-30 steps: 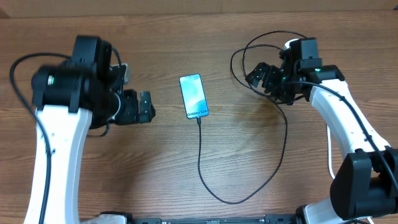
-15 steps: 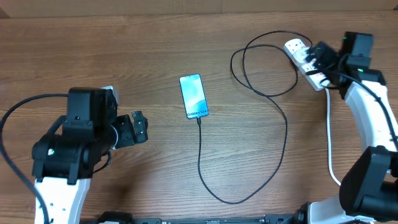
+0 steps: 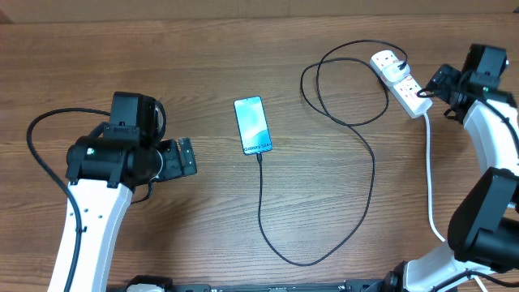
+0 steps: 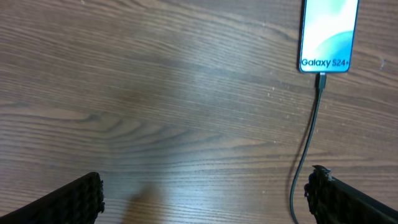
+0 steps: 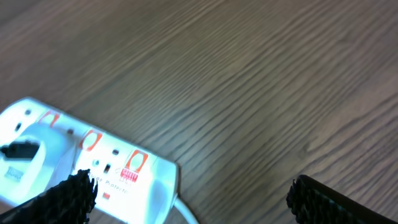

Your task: Plug charger to phone and switch on socket

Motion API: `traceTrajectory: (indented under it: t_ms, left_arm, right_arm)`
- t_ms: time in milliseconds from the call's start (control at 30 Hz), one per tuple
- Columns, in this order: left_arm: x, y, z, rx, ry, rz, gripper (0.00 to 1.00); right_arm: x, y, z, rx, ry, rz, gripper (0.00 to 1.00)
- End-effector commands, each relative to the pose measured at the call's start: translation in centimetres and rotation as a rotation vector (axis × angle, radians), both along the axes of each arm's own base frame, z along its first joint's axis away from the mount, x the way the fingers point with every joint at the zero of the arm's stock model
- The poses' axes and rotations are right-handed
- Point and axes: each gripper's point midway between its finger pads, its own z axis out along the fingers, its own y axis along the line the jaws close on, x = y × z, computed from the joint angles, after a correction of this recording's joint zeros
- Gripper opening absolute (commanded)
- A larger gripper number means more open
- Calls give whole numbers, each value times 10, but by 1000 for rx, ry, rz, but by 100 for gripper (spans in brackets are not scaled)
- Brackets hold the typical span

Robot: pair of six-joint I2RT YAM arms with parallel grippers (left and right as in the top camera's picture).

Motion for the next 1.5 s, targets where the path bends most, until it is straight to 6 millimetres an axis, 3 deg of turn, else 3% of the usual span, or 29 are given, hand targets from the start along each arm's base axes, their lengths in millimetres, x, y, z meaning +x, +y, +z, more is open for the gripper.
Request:
traceTrajectory:
  t_ms: [0,67,167,367,467,700,867,1033,1167,1300,1467]
  left_arm:
    - [1,-14,4,-52,-14,-67,99]
    - [3,-23,17,-92,-64,-132,99]
    - [1,-27,37,-103,-143,-189,100]
    - [-10,-18,70,-62,-303,-180,100]
    - [-13,-9,78,-17,-343,-158,100]
    - [-10,-8,75,-9,-330,-154,99]
    - [-4,-8,65,-7,-287,-154,100]
    - [2,-9,54,-6,-243,-155,100]
    - [6,-10,45,-6,-205,-155,100]
    - [5,-11,39,-8,-169,-157,99]
    - [3,-13,37,-24,-155,-164,100]
  right_arm:
    - [26,1,57,-54,-68,122,100]
    - [35,4,71,-38,-61,159,100]
    - [42,6,67,-22,-1,205,100]
    - [54,2,14,22,133,222,100]
    - [62,-1,0,22,131,221,100]
    - [71,-3,-20,38,126,201,100]
    - [70,-1,-48,76,168,192,100]
    - [74,12,-68,169,163,207,100]
    - [79,16,-69,203,135,193,100]
    - [77,4,-68,185,124,95,100]
    - [78,4,-76,195,124,76,100]
